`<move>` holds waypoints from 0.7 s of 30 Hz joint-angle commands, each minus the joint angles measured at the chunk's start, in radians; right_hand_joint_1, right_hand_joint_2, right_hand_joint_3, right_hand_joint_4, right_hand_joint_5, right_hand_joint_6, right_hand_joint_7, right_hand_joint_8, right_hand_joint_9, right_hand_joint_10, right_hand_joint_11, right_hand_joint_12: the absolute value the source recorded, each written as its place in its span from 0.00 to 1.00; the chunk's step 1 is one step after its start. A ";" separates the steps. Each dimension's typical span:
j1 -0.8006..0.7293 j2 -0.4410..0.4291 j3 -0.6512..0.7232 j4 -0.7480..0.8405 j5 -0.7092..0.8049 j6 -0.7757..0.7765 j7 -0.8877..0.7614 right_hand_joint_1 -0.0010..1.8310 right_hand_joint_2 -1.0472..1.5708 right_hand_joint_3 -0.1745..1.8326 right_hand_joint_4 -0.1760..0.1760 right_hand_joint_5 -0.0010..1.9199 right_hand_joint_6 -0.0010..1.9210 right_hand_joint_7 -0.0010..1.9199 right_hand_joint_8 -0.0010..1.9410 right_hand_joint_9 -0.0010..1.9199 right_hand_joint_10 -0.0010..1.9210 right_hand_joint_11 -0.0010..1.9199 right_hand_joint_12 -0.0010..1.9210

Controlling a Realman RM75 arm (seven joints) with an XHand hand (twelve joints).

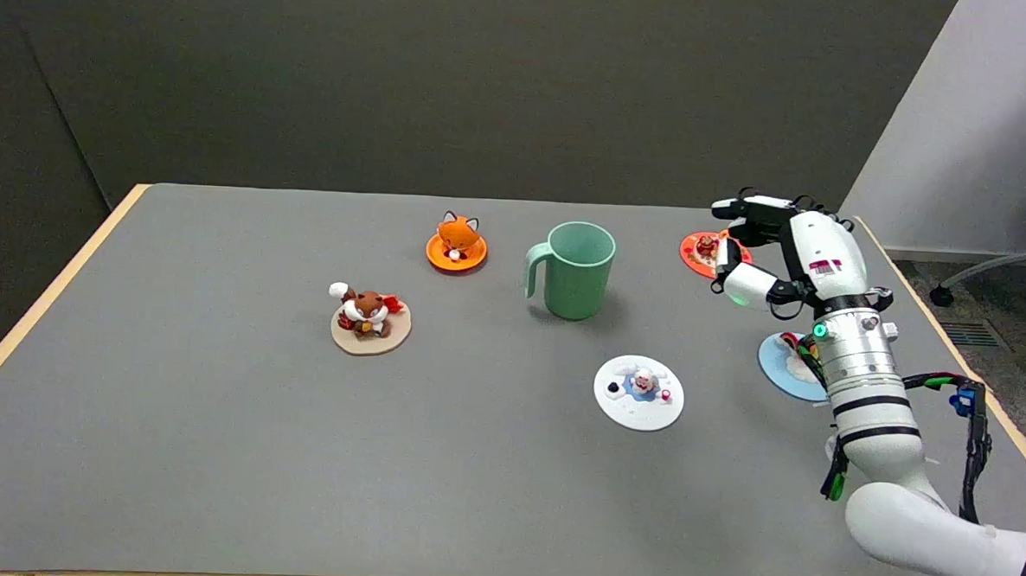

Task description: Pick up the white cup lid.

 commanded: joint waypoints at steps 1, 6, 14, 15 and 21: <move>-0.002 0.012 0.027 -0.004 0.036 -0.083 -0.066 0.43 0.70 0.55 1.00 0.45 0.11 0.54 0.10 0.55 0.14 0.30 0.52; -0.013 0.018 0.023 -0.029 0.036 -0.084 -0.066 0.43 0.70 0.55 1.00 0.45 0.11 0.54 0.10 0.55 0.14 0.30 0.53; -0.102 0.061 0.057 -0.133 0.043 -0.127 -0.066 0.43 0.70 0.55 1.00 0.45 0.11 0.54 0.10 0.55 0.14 0.30 0.53; -0.117 0.064 0.065 -0.148 0.045 -0.128 -0.066 0.43 0.70 0.55 1.00 0.45 0.11 0.54 0.10 0.55 0.14 0.30 0.53; -0.205 0.070 0.125 -0.227 0.045 -0.189 -0.061 0.45 0.70 0.56 1.00 0.42 0.11 0.52 0.10 0.55 0.14 0.31 0.53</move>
